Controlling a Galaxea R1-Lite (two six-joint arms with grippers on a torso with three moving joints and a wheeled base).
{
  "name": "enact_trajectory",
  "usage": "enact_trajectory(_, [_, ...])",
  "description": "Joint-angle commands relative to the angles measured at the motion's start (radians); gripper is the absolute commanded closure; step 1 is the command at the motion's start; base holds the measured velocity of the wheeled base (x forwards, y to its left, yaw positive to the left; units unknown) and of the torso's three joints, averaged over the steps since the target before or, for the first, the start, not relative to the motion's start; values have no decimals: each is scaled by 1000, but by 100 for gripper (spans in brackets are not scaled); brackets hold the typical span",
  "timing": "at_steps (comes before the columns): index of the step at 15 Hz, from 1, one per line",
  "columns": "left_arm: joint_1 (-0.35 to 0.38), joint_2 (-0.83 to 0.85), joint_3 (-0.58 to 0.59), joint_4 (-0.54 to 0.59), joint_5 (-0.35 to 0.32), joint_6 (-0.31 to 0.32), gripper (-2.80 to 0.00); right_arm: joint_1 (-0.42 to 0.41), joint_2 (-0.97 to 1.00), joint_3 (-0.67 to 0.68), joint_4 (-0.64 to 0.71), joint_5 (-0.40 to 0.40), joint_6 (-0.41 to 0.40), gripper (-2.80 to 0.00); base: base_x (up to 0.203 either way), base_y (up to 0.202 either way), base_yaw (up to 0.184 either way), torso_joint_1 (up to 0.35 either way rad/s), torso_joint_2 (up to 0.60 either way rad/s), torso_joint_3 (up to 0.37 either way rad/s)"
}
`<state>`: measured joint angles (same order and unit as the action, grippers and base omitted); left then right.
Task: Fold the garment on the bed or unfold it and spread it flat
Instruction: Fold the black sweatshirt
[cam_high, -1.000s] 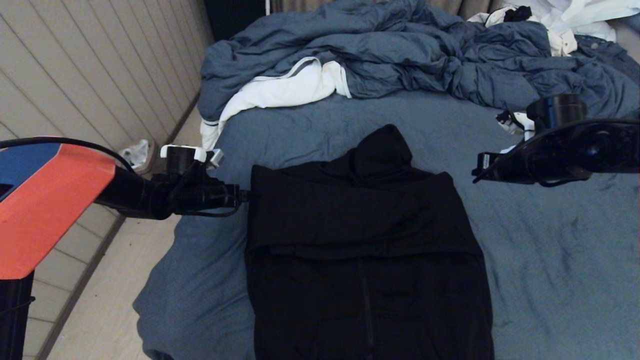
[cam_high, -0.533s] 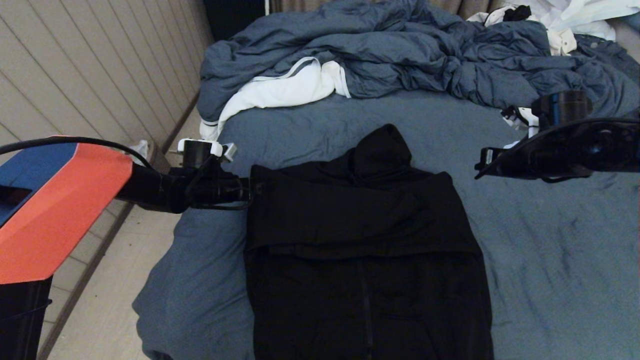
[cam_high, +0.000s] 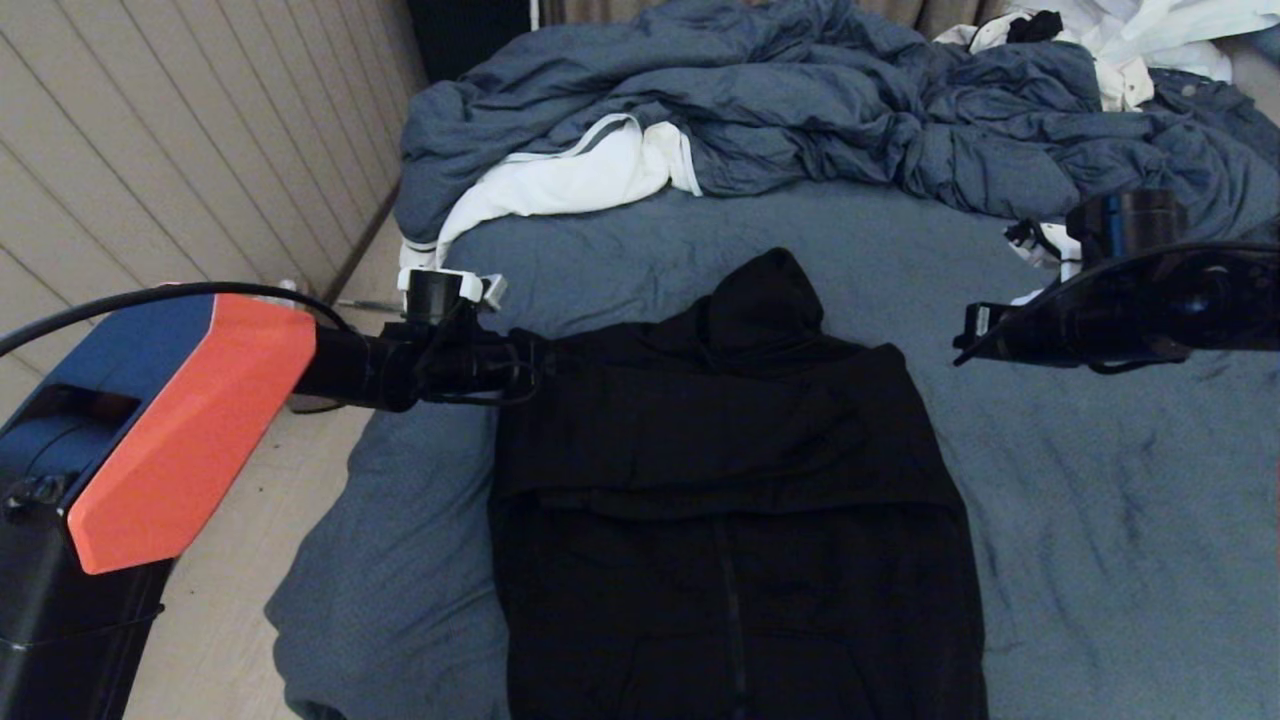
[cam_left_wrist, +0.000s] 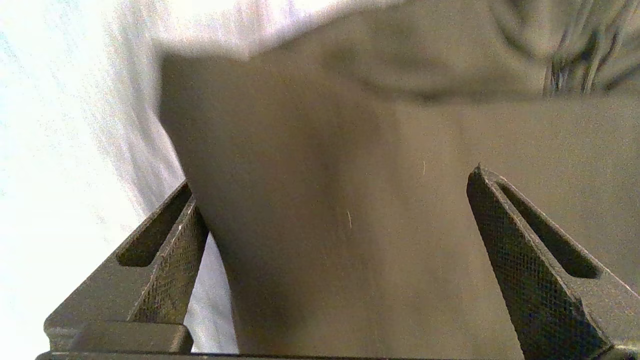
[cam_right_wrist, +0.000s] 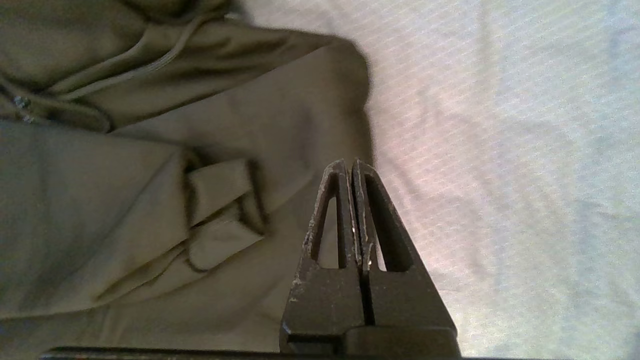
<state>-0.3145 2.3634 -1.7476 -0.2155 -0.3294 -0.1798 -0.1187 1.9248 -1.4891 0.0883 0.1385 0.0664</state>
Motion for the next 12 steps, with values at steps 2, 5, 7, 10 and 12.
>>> enact_trajectory(2, [2,32,-68,25,16,4,-280,-2,-22,20,1,1,0,0,0,0,0,0,0,0])
enact_trajectory(5, [5,1,9,31,17,7,-280,-15,-14,24,1,18,0,0,0,0,0,0,0,0])
enact_trajectory(7, [9,-29,100,19,10,19,-280,-16,14,17,0,18,0,0,0,0,0,0,0,0])
enact_trajectory(10, [18,-36,132,-48,7,45,-280,-12,37,9,-28,17,0,0,0,0,0,0,0,0])
enact_trajectory(12, [25,-28,92,-30,7,43,-280,-12,41,7,-32,16,0,0,0,0,0,0,0,0])
